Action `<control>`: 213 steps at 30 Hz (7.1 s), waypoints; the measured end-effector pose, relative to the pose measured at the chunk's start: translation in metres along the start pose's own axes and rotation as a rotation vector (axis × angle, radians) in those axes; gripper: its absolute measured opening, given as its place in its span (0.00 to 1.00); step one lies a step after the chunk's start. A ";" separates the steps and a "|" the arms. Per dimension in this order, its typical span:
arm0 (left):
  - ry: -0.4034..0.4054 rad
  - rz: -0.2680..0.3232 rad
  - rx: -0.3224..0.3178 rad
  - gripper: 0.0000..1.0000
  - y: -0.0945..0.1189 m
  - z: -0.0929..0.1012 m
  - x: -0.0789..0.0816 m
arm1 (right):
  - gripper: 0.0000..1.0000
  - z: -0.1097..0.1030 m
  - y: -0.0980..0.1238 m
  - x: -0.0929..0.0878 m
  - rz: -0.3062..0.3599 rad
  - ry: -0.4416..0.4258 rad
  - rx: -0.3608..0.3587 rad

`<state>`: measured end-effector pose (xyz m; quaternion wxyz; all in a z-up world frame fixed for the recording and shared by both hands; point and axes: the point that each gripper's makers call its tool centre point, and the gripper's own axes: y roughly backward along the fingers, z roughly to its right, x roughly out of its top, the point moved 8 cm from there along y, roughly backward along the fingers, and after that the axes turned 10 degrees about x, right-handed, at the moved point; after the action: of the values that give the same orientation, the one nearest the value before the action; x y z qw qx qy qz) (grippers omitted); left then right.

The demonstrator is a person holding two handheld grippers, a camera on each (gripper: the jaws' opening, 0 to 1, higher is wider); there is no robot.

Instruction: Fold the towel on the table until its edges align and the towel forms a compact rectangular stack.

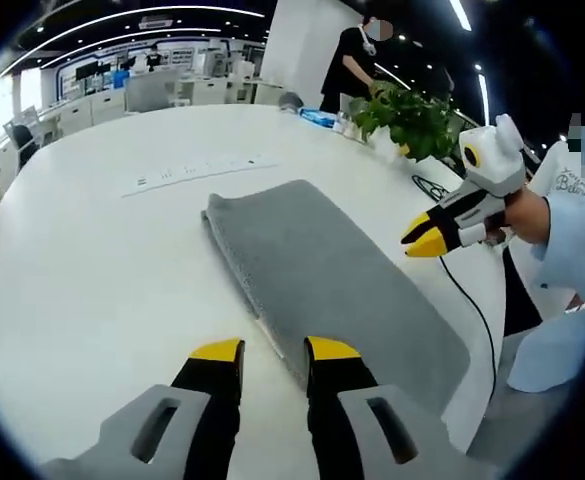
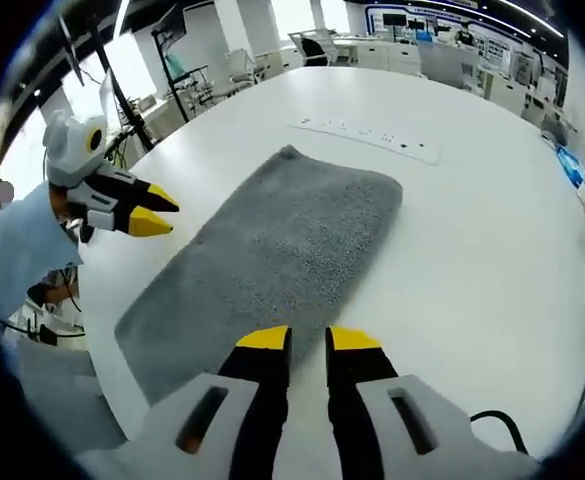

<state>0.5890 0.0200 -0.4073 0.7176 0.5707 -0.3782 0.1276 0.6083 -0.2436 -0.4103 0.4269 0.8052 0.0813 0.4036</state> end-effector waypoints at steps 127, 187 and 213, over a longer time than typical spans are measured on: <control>-0.940 -0.227 -0.371 0.08 0.026 0.081 -0.084 | 0.02 -0.086 -0.023 -0.076 -0.490 0.815 0.285; -1.005 -0.289 -0.576 0.08 0.139 0.124 -0.078 | 0.01 -0.166 0.065 -0.078 -0.511 0.853 0.466; -1.030 -0.352 -0.668 0.08 0.183 0.142 -0.078 | 0.02 -0.202 0.099 -0.074 -0.548 0.881 0.556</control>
<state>0.3675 -0.0327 -0.3200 0.5933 0.3578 -0.5948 -0.4076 0.3935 -0.2145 -0.3163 0.2146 0.5930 0.5589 0.5384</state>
